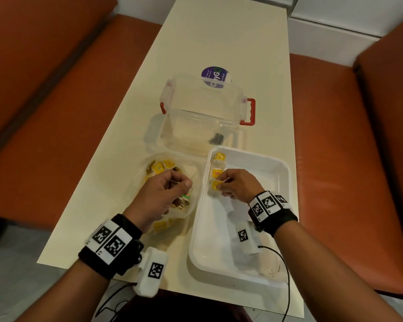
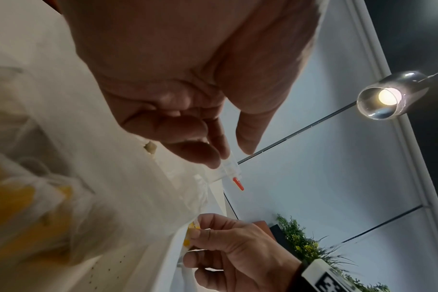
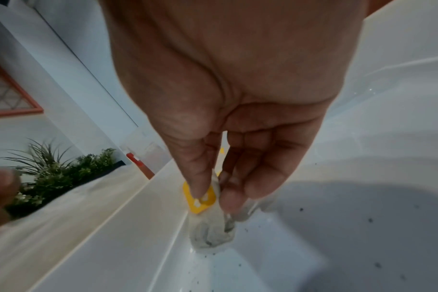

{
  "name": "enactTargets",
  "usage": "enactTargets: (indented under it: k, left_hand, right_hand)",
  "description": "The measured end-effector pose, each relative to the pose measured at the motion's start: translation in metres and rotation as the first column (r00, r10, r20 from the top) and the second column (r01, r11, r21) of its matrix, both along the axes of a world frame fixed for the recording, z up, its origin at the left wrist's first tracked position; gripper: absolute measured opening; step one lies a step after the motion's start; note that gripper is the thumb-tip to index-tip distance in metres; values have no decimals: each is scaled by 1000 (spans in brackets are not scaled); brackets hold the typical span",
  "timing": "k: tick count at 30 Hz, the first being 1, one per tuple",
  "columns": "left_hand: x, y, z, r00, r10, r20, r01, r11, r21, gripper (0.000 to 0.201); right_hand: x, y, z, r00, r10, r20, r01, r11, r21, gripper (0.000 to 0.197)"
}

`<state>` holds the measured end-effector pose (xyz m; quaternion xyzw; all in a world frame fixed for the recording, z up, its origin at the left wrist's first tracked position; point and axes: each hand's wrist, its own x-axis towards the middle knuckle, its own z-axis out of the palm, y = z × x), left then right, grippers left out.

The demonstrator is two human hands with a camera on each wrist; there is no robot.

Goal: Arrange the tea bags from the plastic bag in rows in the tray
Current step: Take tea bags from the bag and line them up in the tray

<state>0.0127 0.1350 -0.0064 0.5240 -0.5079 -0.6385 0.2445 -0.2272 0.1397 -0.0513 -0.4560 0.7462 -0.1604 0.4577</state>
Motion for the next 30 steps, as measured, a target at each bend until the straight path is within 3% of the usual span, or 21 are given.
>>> enactTargets:
  k: [5,11,17,30]
  left_hand:
    - [1,2,-1,1000,9,7,-9,1000,6,9]
    - [1,1,1,1000,7,-5,-7,1000,3,8]
    - [1,-2,4,1000,3,-11,-3,1000,-13,10]
    - [29,-20,7,996,43,77,-35,995,-95,4]
  right_hand:
    - [2,-3,-8,990,-143,-16,142,989,-45,19]
    - [4,-6,-9,979,-204,16,204,975,-83,23]
    - [0,0,-11,969,-245,-6,243,964,-111,31]
    - [7,-4,-13,973,-226,-57,217,968,-124,27]
